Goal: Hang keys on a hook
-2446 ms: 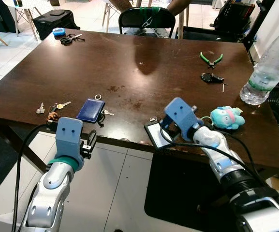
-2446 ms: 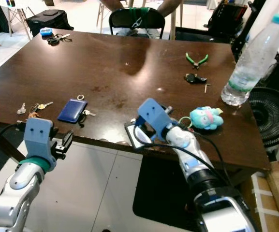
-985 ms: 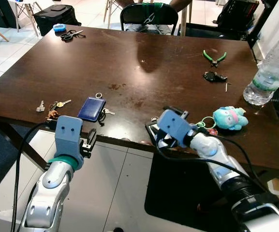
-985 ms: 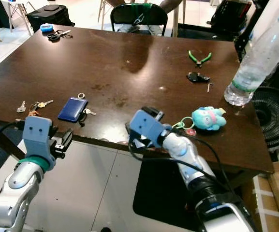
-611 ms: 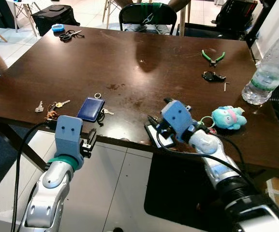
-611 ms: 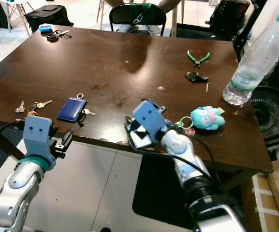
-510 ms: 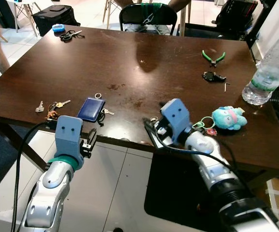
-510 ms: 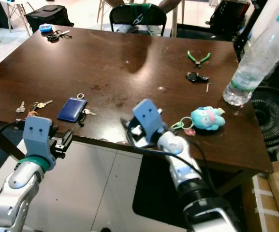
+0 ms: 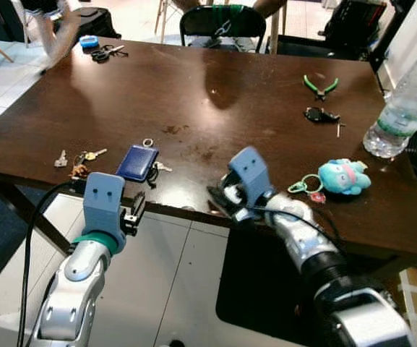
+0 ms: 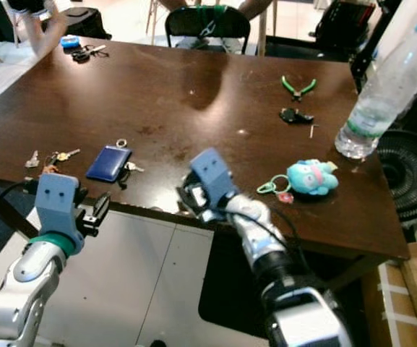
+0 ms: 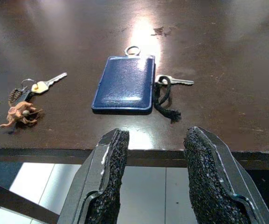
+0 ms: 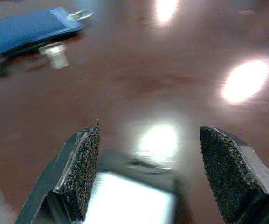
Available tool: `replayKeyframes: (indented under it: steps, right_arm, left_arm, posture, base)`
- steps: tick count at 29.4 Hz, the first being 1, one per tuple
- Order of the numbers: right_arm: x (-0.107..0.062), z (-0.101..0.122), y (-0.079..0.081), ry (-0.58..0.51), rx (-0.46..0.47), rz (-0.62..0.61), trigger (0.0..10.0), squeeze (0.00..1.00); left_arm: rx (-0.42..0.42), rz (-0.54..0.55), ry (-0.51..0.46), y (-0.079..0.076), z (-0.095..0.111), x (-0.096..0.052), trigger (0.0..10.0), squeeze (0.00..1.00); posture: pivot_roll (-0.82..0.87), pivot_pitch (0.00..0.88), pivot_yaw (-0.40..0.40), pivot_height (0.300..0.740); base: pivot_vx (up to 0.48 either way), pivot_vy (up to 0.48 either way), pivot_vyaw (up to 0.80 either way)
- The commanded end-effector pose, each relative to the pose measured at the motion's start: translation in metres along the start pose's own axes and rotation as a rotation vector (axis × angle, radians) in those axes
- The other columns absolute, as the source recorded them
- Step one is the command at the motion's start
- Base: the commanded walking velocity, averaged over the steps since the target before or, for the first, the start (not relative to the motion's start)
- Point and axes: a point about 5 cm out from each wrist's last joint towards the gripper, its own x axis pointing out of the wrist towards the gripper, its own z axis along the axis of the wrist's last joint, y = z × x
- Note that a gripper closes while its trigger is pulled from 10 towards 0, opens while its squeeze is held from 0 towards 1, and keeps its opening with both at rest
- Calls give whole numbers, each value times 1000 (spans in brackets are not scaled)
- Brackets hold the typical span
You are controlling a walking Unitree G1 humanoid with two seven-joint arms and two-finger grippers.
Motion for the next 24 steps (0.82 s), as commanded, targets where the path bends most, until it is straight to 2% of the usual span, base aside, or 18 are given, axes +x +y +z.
replayKeyframes:
  steps: [1,2,6,14,16,19,24]
  right_arm:
    - [-4,-6,-9,23,73,-32,10000,0]
    - [-7,-7,-16,28,135,-42,10000,0]
    - [-9,-13,-19,51,196,-35,10000,0]
    - [2,-16,-1,97,165,26,10000,0]
    - [2,-16,-1,97,165,26,10000,0]
    - [6,-12,5,89,115,45,10000,0]
    - [5,-13,6,91,103,51,10000,0]
  left_arm:
    - [-4,3,27,1,-6,-3,10000,0]
    - [-4,2,28,1,-6,-3,10000,0]
    - [-2,0,30,1,-6,-2,10000,0]
    - [2,0,31,1,-6,-1,10000,0]
    - [2,0,31,1,-6,-1,10000,0]
    - [2,5,32,1,-6,-1,10000,0]
    - [1,6,33,1,-6,-2,10000,0]
  posture:
    - [-13,121,99,740]
    - [-14,121,101,740]
    - [-15,122,106,740]
    - [-10,121,105,740]
    - [-10,121,105,740]
    - [-8,122,99,740]
    - [-8,122,99,740]
  base:
    - [0,0,0]
    - [0,0,0]
    - [0,0,0]
    - [0,0,0]
    - [0,0,0]
    - [0,0,0]
    - [0,0,0]
